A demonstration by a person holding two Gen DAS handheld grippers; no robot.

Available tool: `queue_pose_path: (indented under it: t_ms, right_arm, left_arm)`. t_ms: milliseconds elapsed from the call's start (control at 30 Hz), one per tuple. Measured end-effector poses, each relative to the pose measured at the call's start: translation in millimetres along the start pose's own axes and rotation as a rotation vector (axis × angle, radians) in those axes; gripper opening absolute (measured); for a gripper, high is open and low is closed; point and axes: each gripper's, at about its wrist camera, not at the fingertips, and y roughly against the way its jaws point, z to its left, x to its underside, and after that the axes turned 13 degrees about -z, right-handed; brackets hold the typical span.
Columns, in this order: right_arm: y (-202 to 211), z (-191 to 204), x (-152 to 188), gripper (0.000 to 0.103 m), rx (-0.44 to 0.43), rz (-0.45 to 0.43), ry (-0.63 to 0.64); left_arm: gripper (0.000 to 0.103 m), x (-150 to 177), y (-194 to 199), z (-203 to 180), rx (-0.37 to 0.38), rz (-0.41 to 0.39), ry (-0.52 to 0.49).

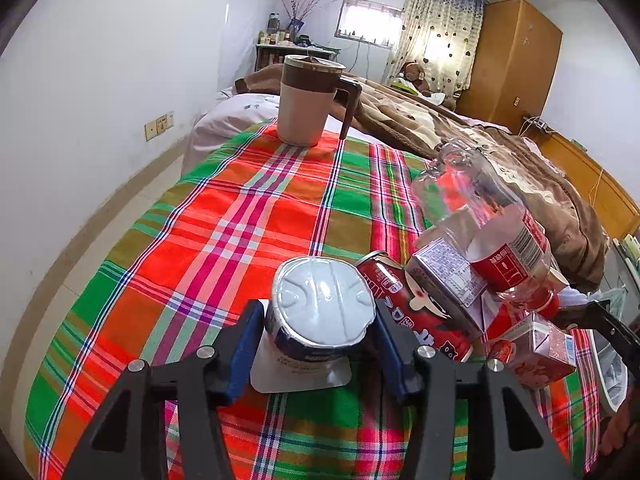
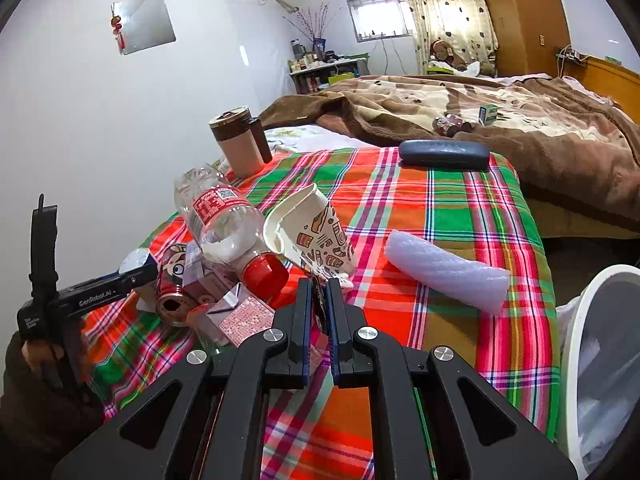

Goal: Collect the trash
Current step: 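Grasp the white yogurt tub with the left tool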

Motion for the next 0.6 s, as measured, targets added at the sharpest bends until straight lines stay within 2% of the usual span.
queue_pose_path:
  t_ms: [233, 600]
  right_arm:
    - [3, -1, 0, 0.007, 0.003, -0.003, -0.004]
    - [10, -8, -3, 0.007, 0.009, -0.030, -0.025]
  left_arm:
    - [0.053, -1, 5, -1, -0.003, -0.007, 0.002]
    - [0.052, -4, 37, -14, 0.011, -0.060, -0.022]
